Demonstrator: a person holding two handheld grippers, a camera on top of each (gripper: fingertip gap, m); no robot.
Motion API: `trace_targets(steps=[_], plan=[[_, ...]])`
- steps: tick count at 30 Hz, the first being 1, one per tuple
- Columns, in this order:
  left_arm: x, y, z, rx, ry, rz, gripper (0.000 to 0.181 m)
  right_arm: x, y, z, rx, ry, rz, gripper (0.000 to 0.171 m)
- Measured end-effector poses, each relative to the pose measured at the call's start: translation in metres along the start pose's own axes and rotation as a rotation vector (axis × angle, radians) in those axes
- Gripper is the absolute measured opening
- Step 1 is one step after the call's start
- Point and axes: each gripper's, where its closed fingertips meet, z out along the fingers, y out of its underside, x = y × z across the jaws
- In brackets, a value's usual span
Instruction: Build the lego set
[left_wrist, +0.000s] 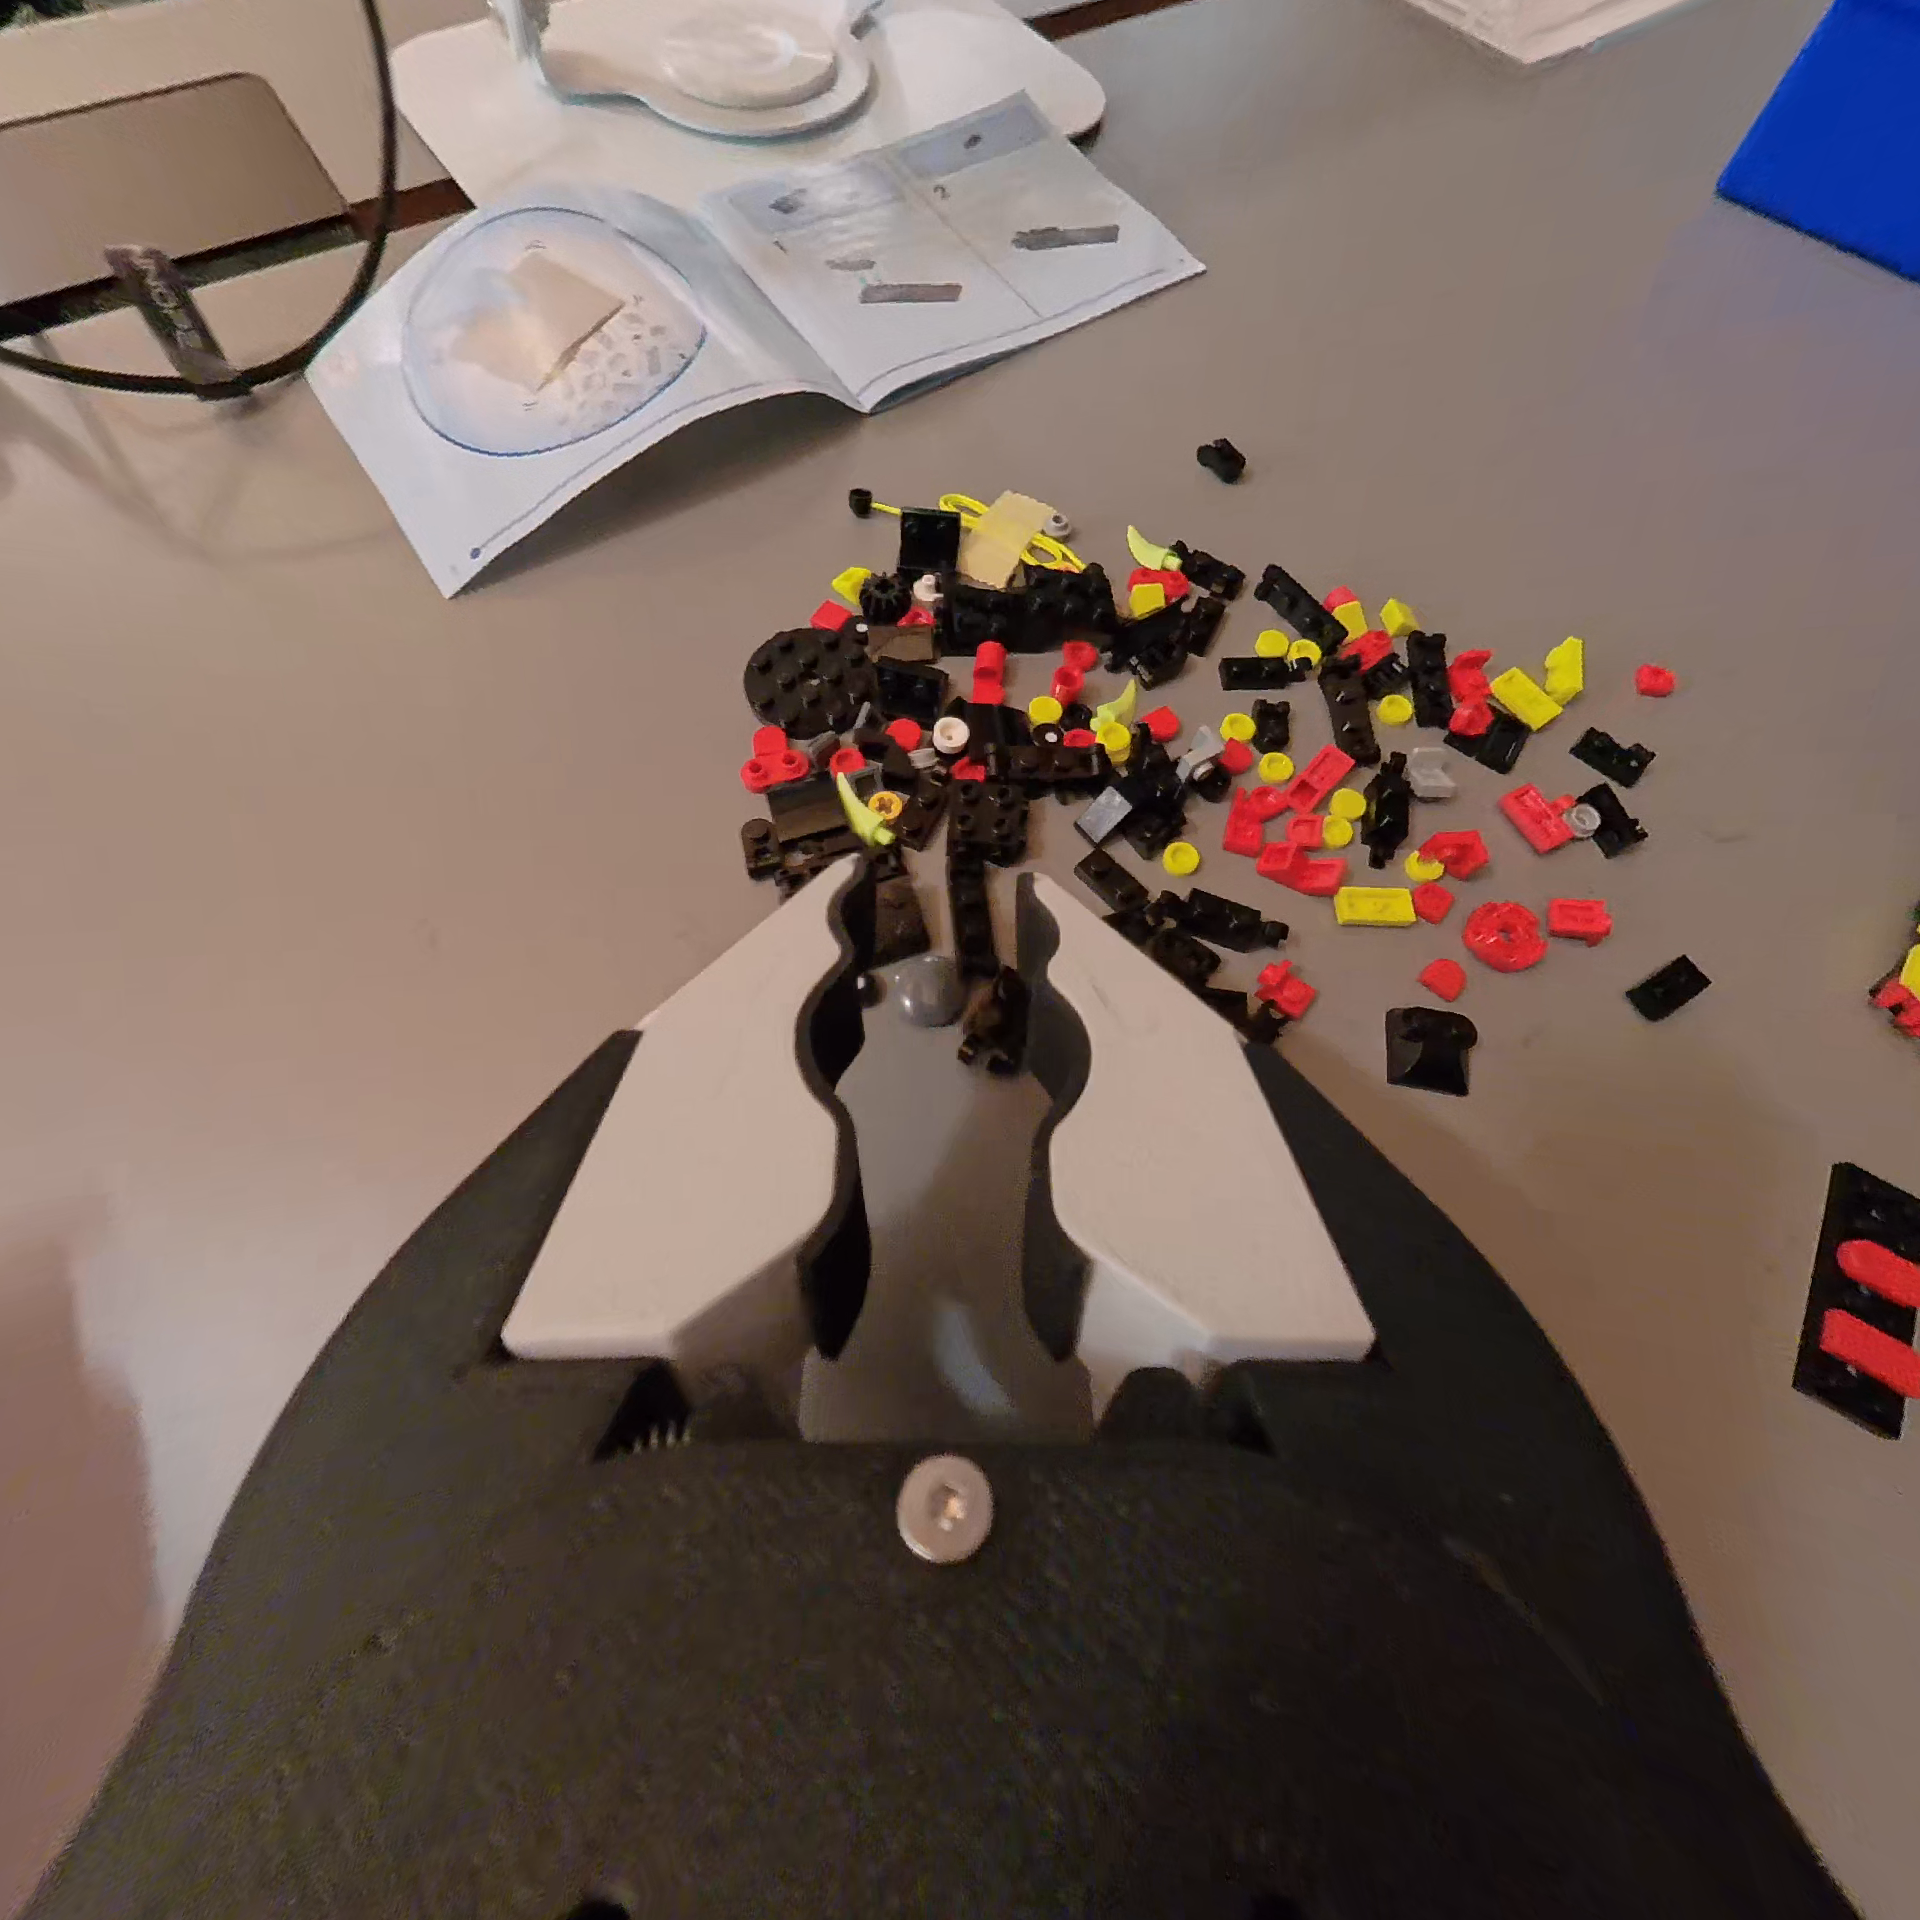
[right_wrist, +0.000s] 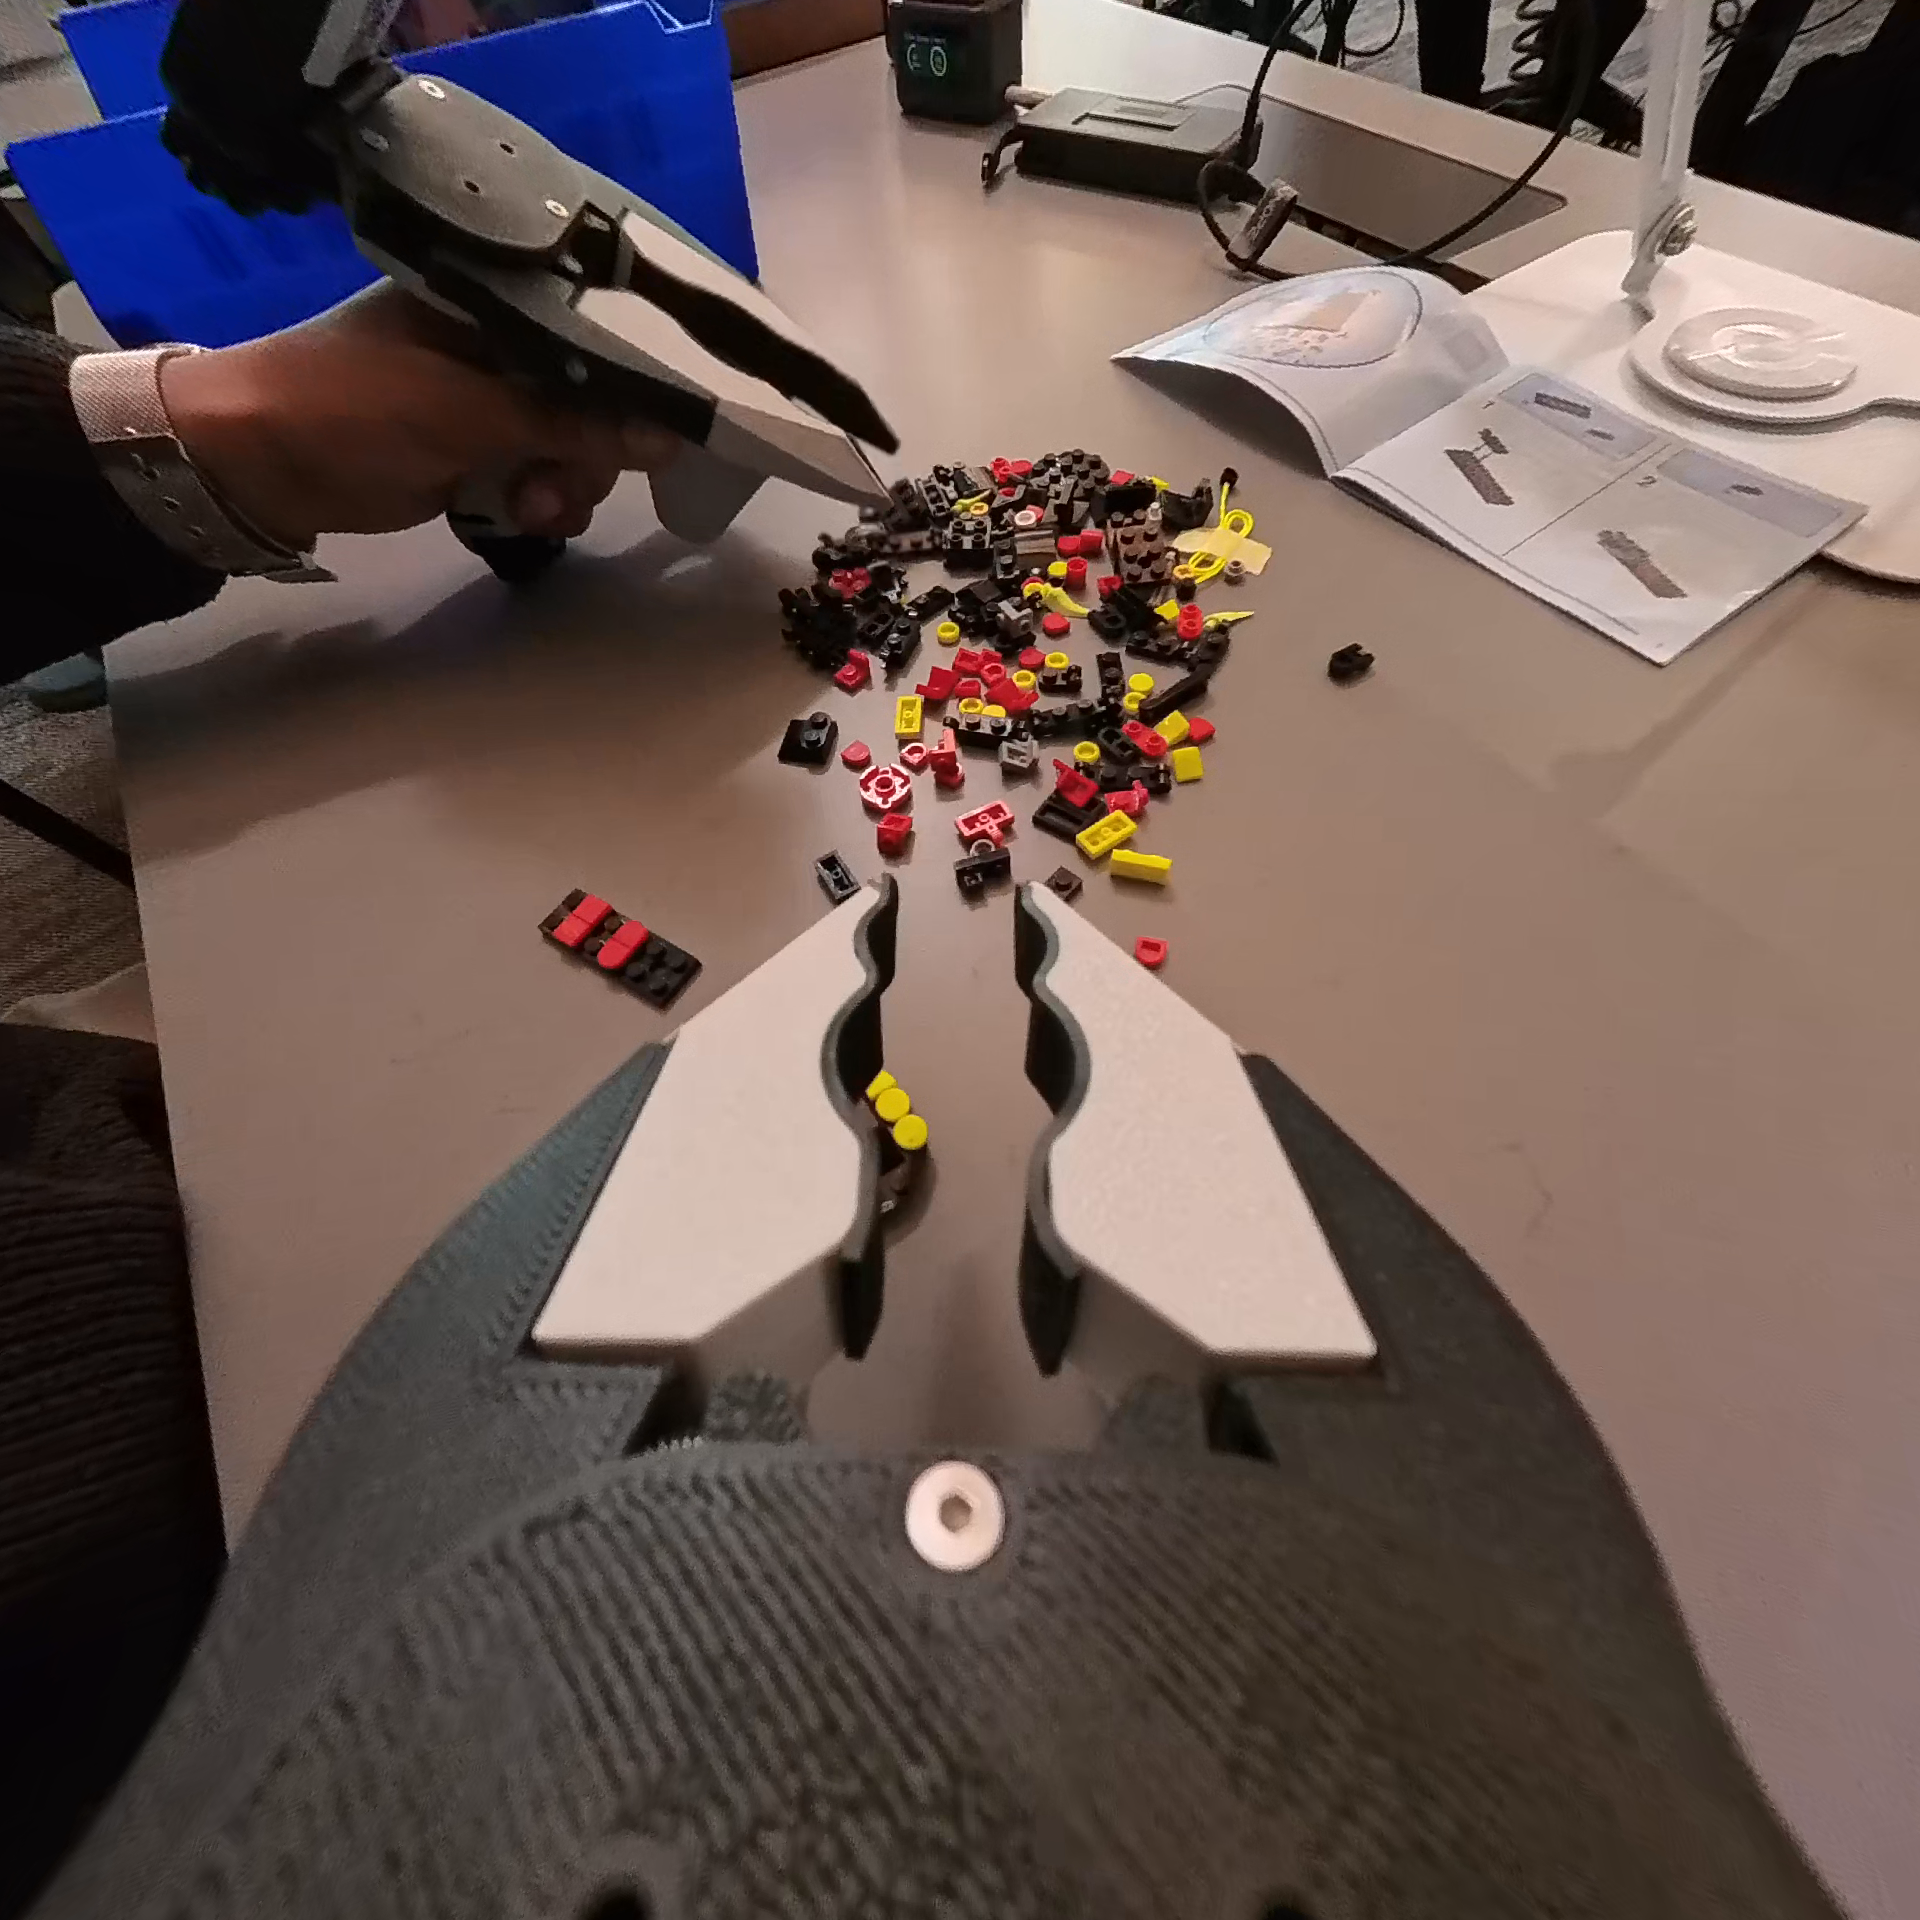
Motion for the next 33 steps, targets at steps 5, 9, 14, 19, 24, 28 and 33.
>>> trace_targets(steps=[5, 9, 14, 19, 24, 28, 33], plan=[[-0.001, 0.001, -0.008, 0.023, 0.063, -0.072, 0.023, -0.001, 0.0, -0.001, 0.0, 0.002, -0.007, 0.02], [0.009, 0.002, -0.009, 0.018, 0.098, -0.027, 0.019, -0.002, 0.0, 0.0, -0.003, -0.001, -0.011, 0.02], [0.015, 0.019, 0.006, -0.119, 0.059, 0.069, 0.02, -0.002, 0.001, 0.0, -0.007, -0.004, -0.013, 0.02], [0.024, 0.016, 0.008, -0.113, 0.08, 0.113, 0.021, -0.003, 0.001, 0.0, -0.008, -0.006, -0.015, 0.02], [0.03, 0.011, 0.005, -0.072, 0.105, 0.122, 0.021, -0.004, 0.001, 0.0, -0.009, -0.006, -0.02, 0.02], [0.038, 0.008, 0.006, -0.061, 0.149, 0.092, 0.021, -0.005, 0.001, 0.0, -0.011, -0.005, -0.023, 0.02], [0.04, 0.013, 0.009, -0.098, 0.126, 0.147, 0.017, -0.005, 0.001, 0.0, -0.011, -0.005, -0.026, 0.02]])
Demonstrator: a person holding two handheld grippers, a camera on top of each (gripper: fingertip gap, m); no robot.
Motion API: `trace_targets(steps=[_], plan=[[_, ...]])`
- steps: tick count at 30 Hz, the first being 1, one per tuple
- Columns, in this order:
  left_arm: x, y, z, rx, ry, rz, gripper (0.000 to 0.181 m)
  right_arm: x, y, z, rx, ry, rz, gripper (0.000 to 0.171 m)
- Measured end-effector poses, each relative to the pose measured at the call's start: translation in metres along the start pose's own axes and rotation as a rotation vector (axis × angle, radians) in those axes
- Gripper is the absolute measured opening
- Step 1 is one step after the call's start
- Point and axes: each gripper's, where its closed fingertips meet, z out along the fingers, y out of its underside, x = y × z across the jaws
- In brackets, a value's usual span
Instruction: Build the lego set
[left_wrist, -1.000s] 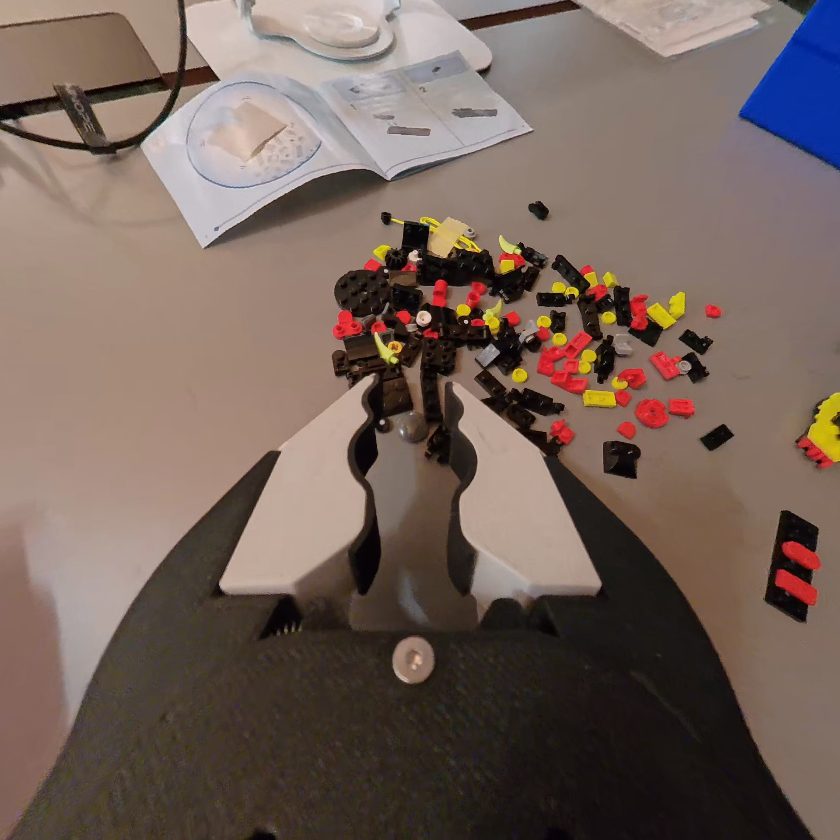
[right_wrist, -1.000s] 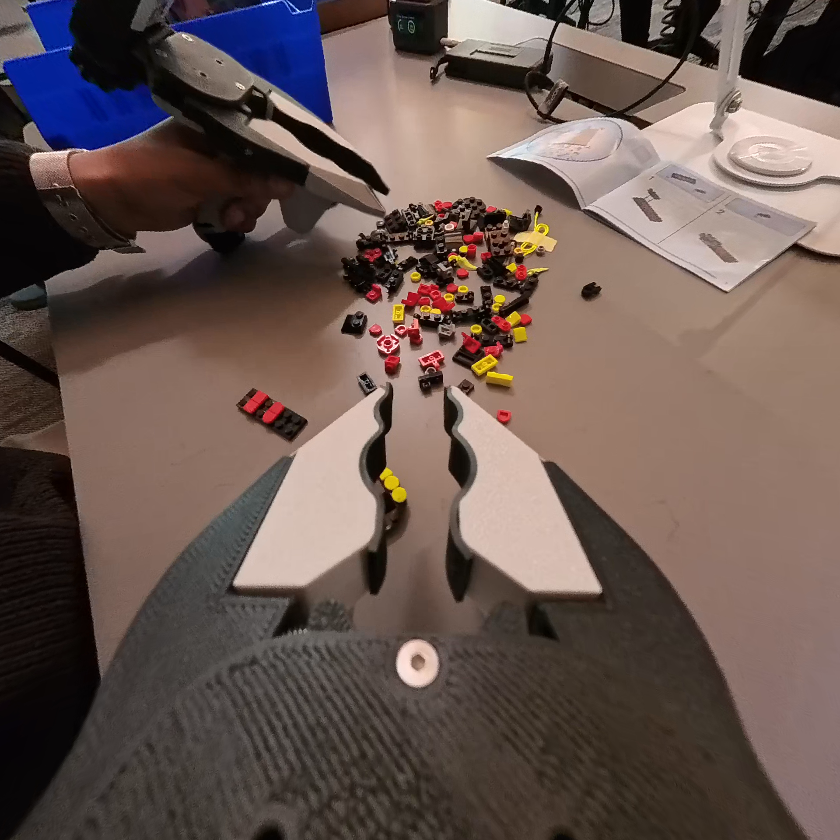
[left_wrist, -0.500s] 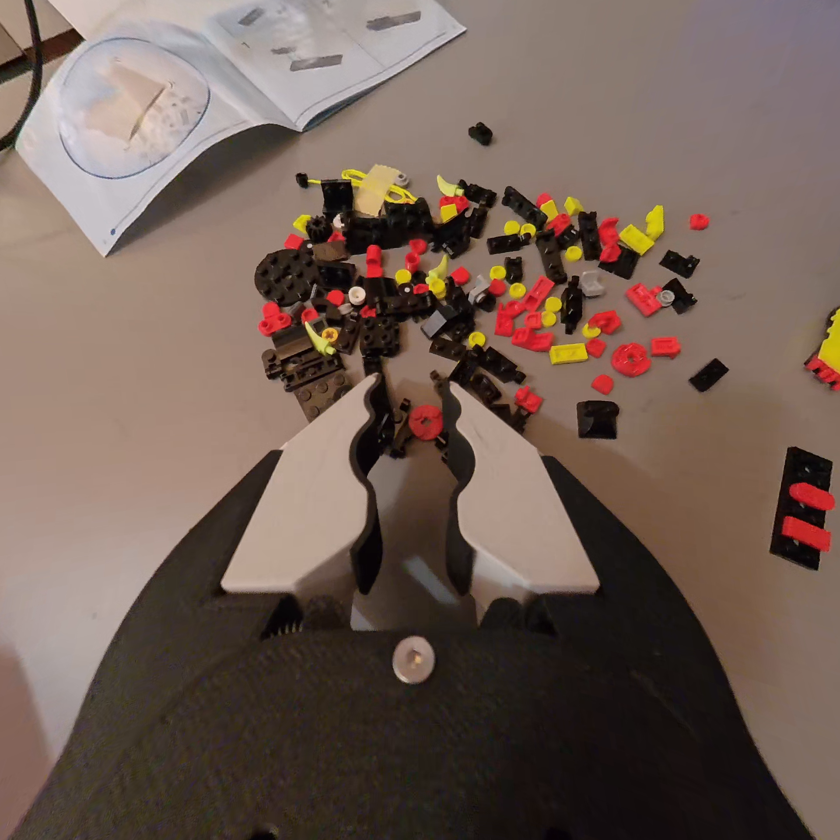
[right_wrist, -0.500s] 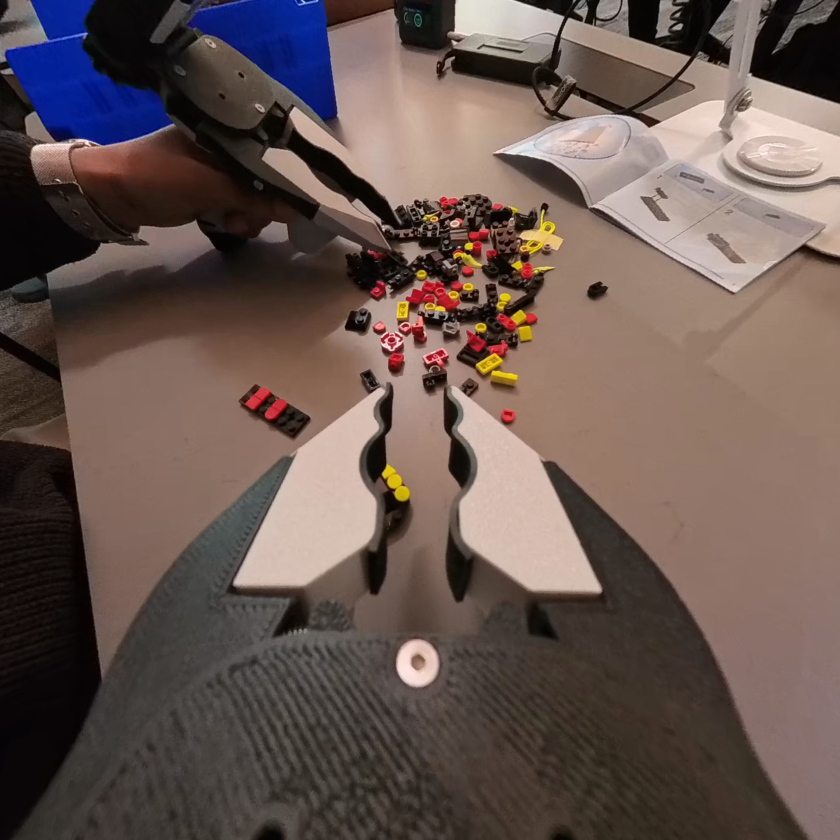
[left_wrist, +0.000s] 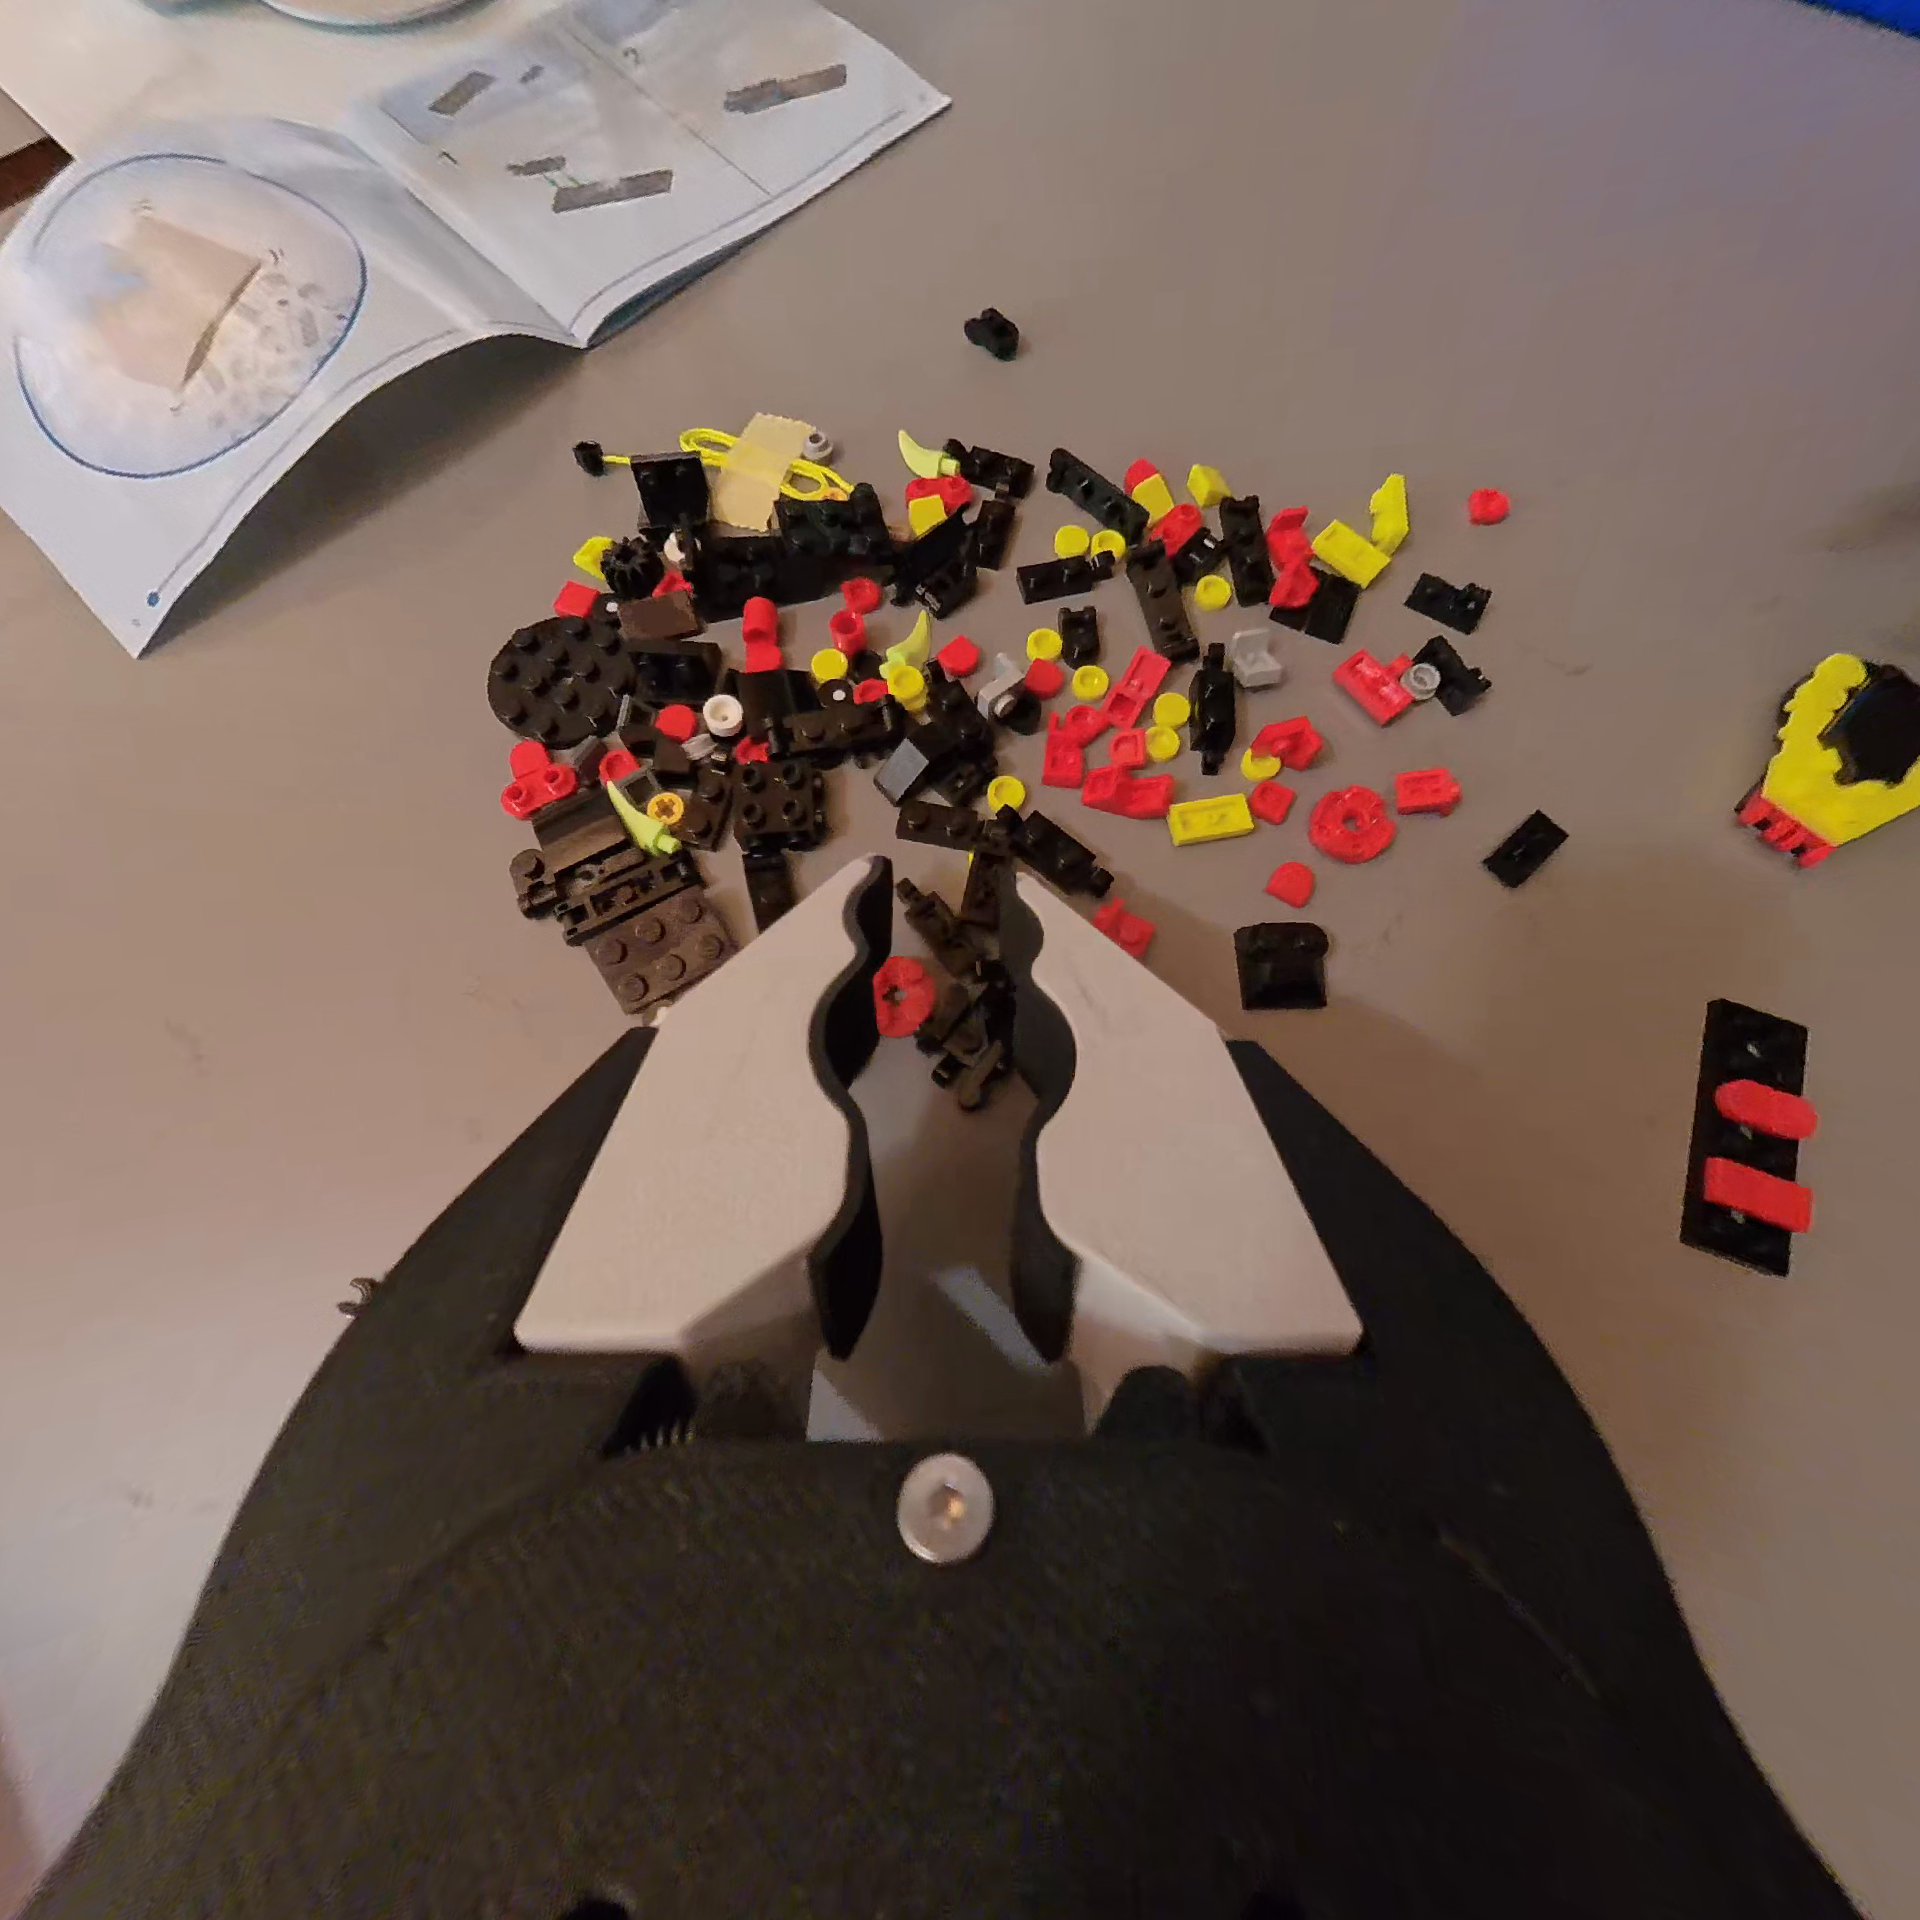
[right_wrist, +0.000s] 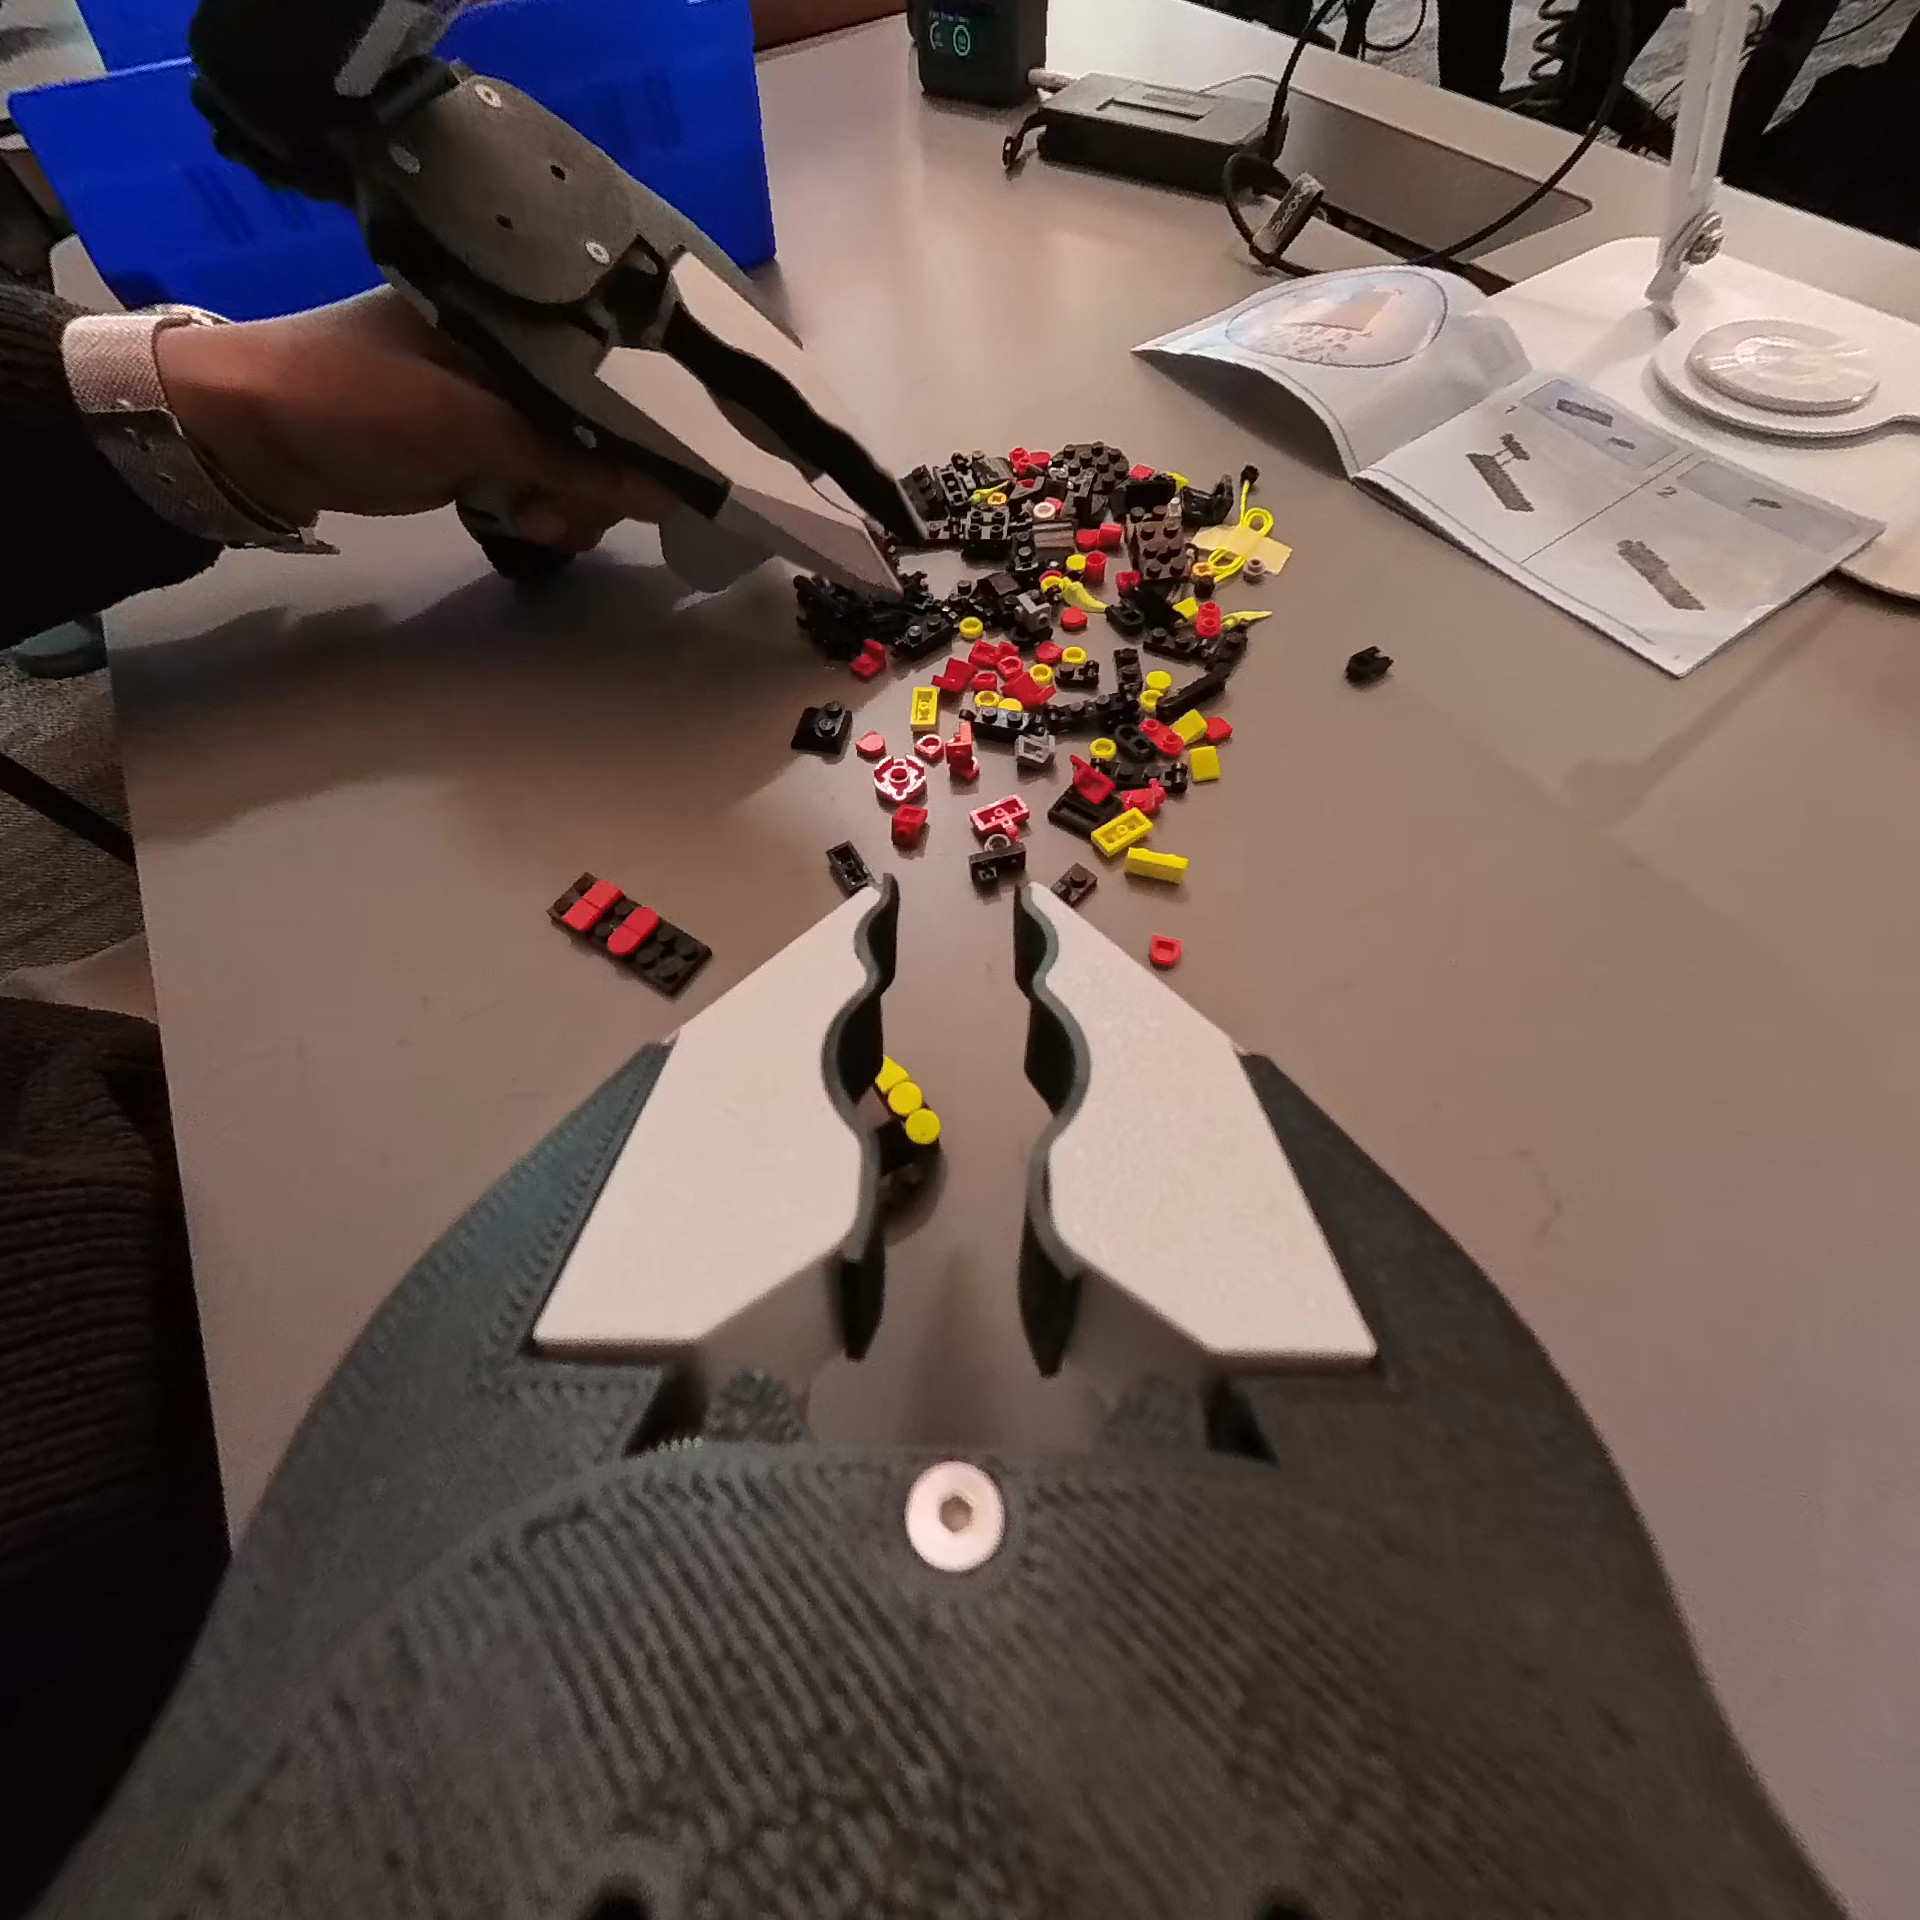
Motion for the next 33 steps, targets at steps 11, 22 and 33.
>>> trace_targets(steps=[11, 22, 33], plan=[[0.0, -0.001, -0.001, 0.01, -0.014, 0.01, 0.0, 0.0, 0.0, -0.001, 0.001, -0.001, -0.002, 0.02], [-0.012, -0.004, -0.008, 0.06, -0.021, -0.094, 0.003, 0.0, 0.0, -0.001, 0.001, -0.002, -0.002, 0.02], [-0.032, -0.003, -0.012, 0.073, -0.113, -0.178, 0.056, 0.0, 0.0, -0.001, 0.0, -0.004, -0.002, 0.02]])
